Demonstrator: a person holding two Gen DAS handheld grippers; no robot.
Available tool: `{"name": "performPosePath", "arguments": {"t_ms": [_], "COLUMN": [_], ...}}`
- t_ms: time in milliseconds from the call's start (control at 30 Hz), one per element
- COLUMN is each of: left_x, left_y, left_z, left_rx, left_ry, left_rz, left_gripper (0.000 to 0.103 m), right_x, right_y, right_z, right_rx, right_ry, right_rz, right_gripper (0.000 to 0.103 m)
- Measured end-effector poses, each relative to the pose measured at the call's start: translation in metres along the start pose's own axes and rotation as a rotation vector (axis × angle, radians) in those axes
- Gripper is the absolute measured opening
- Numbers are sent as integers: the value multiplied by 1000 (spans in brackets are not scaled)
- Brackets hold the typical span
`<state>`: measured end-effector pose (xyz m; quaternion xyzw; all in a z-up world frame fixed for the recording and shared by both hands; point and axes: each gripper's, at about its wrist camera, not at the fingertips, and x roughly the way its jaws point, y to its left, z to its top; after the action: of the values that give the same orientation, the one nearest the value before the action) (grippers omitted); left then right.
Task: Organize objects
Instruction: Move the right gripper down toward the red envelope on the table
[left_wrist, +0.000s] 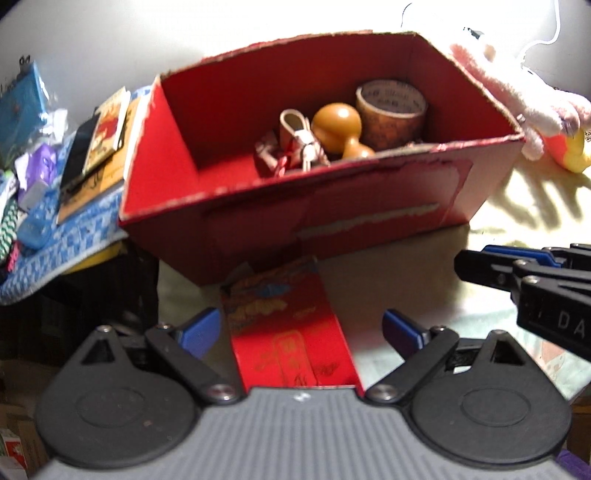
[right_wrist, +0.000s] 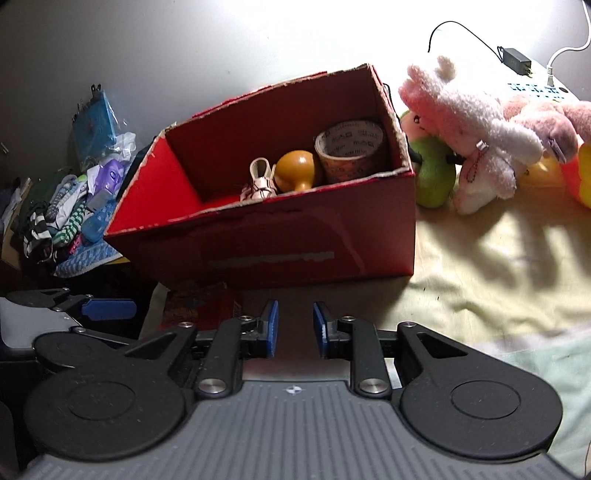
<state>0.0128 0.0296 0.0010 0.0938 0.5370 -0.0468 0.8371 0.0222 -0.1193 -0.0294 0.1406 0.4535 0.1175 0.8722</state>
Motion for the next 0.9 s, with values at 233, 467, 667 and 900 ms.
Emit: {"name": "performPosePath", "arguments": {"t_ms": [233, 467, 667, 900], "left_x": [10, 13, 19, 24], "left_y": [6, 12, 20, 33], "left_z": [-8, -8, -7, -8], "left_rx": [-20, -31, -63, -95], "left_ry": [35, 36, 50, 74], "left_rz": [9, 12, 17, -22], "left_gripper": [95, 95, 95, 95], "right_x": [8, 14, 21, 29], "right_y": [-2, 5, 6, 12], "right_z": [-4, -4, 0, 4], "right_rx": [22, 12, 31, 39], "right_ry": [36, 43, 47, 57], "right_rz": [-5, 11, 47, 94], "right_gripper": [24, 24, 24, 24]}}
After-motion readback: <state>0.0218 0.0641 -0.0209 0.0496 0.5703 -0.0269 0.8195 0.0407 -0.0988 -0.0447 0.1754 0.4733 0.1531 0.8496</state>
